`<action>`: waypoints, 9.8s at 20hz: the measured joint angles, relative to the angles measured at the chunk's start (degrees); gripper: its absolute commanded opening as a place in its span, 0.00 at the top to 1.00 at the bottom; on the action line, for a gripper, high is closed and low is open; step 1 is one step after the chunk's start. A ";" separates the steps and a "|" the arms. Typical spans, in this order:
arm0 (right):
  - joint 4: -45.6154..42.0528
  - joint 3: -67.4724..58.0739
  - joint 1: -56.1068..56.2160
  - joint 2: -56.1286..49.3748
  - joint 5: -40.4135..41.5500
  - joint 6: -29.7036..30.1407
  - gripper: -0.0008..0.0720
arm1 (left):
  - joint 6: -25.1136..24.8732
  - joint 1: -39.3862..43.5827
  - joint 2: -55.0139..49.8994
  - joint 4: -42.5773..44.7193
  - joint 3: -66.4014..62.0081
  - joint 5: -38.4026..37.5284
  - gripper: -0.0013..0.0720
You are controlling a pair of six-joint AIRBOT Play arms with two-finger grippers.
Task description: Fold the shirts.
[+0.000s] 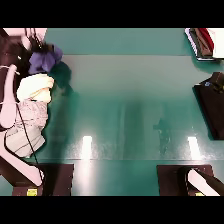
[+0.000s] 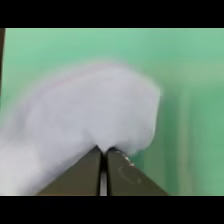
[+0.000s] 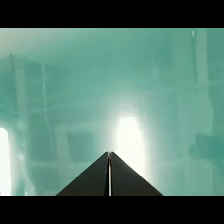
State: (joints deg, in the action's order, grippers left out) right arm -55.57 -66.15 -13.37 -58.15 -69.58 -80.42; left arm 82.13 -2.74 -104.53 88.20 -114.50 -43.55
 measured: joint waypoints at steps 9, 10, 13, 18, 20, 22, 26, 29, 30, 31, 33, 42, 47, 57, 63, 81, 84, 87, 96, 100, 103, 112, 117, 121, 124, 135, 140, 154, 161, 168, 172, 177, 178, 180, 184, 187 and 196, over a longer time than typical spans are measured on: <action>1.79 -16.72 0.00 0.02 3.02 0.00 0.97 | -33.03 10.36 25.40 -46.93 -1.81 -17.20 0.95; 1.86 -18.23 0.00 0.02 2.99 0.00 0.97 | -34.14 12.02 27.39 -48.35 -0.57 -19.50 0.95; 1.97 -21.77 0.00 0.02 1.90 0.00 0.97 | -36.00 16.76 30.62 -48.76 3.74 -24.15 0.95; 1.95 -23.96 0.00 0.02 -1.57 0.00 0.97 | -33.83 20.06 29.40 -41.53 16.79 -24.26 0.67; 1.88 -24.22 0.00 0.02 -2.71 0.00 0.97 | -30.12 20.22 27.43 -37.86 22.08 -22.84 0.05; 1.88 -24.33 0.00 0.02 -3.45 0.00 0.97 | -25.20 19.28 25.68 -33.97 25.22 -22.88 0.27; 1.84 -24.44 0.00 0.02 -4.17 0.15 0.97 | -16.39 13.62 25.27 -29.81 27.96 -27.34 0.28; 1.66 -24.44 0.00 0.02 -4.39 1.03 0.97 | -12.20 10.14 28.41 -28.79 34.23 -31.74 0.27; 1.60 -24.44 0.00 0.02 -4.39 1.20 0.97 | -11.08 9.49 30.45 -28.70 38.53 -31.95 0.27; 1.62 -24.44 0.00 0.02 -4.44 1.42 0.97 | -10.01 9.03 32.63 -28.70 43.28 -32.28 0.27; 1.57 -24.44 0.00 0.02 -4.50 1.79 0.97 | -8.00 8.46 38.16 -30.77 54.69 -30.93 0.27; 1.49 -24.44 0.00 0.02 -4.50 2.54 0.97 | -0.68 10.43 53.70 -43.60 90.09 -18.49 0.27; 1.51 -24.44 0.00 0.02 -4.46 2.56 0.97 | 1.86 17.07 54.53 -46.21 93.61 -6.21 0.28; 1.55 -24.44 0.00 0.02 -6.40 2.56 0.97 | 4.22 23.54 50.34 -48.70 93.11 4.02 0.95; 4.63 -16.52 0.26 0.02 -11.93 2.56 0.95 | 2.10 22.03 49.90 -44.04 76.22 -2.43 0.95; 20.11 13.40 35.85 -28.20 10.86 9.20 0.40 | 1.46 7.02 49.86 -26.88 43.69 -21.88 0.95; 21.00 10.62 38.40 -31.34 11.54 9.68 0.77 | 1.46 6.95 49.86 -26.73 43.58 -22.43 0.95; 21.09 9.35 39.30 -32.52 13.09 9.88 0.97 | 1.46 6.95 49.86 -26.69 43.56 -22.71 0.95; 17.35 -1.20 21.46 -12.50 12.74 9.64 0.97 | 1.42 6.93 49.94 -24.00 24.28 -19.50 0.95; 16.26 -16.00 9.11 -0.92 12.76 9.46 0.97 | 1.42 6.93 49.96 -23.30 7.63 -17.03 0.95; 15.47 -26.16 1.51 5.51 12.81 9.49 0.97 | 1.42 6.93 50.86 -24.26 -1.25 -15.76 0.95; 12.83 -49.00 -16.74 14.05 13.84 10.49 0.97 | 1.42 6.93 57.40 -33.38 -7.41 -8.02 0.95; 12.55 -53.86 -19.23 8.90 9.90 6.82 0.97 | 0.31 6.93 57.88 -34.32 -2.62 -7.93 0.95; 11.65 -48.48 -14.43 2.01 4.28 4.44 0.97 | 1.86 6.93 54.53 -32.33 10.99 -12.87 0.95; 5.62 -43.47 -4.96 -5.84 -0.22 2.71 0.97 | 2.71 6.93 48.41 -31.69 22.64 -15.58 0.95; -6.78 -38.25 14.73 -36.39 5.14 -0.33 0.97 | 0.28 6.93 19.17 -31.95 36.00 -5.09 0.94; -6.86 -39.26 14.58 -39.30 10.10 -0.48 0.53 | 0.04 6.67 16.26 -31.76 33.53 -0.81 0.16; -6.97 -15.93 8.50 -22.21 -14.62 4.22 0.57 | -6.49 -9.27 30.05 -22.62 48.70 -34.45 0.16; -6.97 0.74 8.35 -10.34 -11.80 4.94 0.57 | -9.22 -10.14 36.81 -20.48 69.33 -31.01 0.16; -7.06 5.14 8.35 -2.93 -10.51 5.07 0.57 | -11.37 -10.34 37.77 -27.30 77.13 -26.23 0.34; -8.28 5.55 8.33 -0.42 -11.02 5.05 0.57 | -11.74 -10.19 37.46 -27.67 77.92 -23.02 0.92; -10.93 10.91 3.76 3.65 -13.57 3.82 0.54 | -11.69 -10.21 37.64 -28.98 73.90 -24.00 0.95; -11.19 13.77 1.49 4.83 -14.05 3.39 0.45 | -11.69 -10.21 37.64 -29.16 72.70 -24.76 0.95; -11.58 20.39 -3.61 6.91 -15.67 2.95 0.45 | -11.67 -10.19 37.66 -29.90 70.29 -25.77 0.95; -11.56 33.90 -10.84 9.77 -17.22 1.51 0.45 | -11.82 -10.19 37.66 -32.37 67.04 -26.43 0.95; -10.14 39.30 -11.80 10.10 -16.70 0.33 0.46 | -12.00 -10.19 37.66 -33.64 66.14 -26.38 0.95; -9.57 41.09 -2.91 0.79 -12.96 -4.59 0.56 | -12.85 -10.19 37.66 -34.56 65.64 -27.10 0.95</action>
State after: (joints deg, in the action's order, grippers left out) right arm -65.14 -25.06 -16.27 -57.36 -82.54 -85.01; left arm 69.28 -12.93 -66.87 53.65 -48.86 -70.65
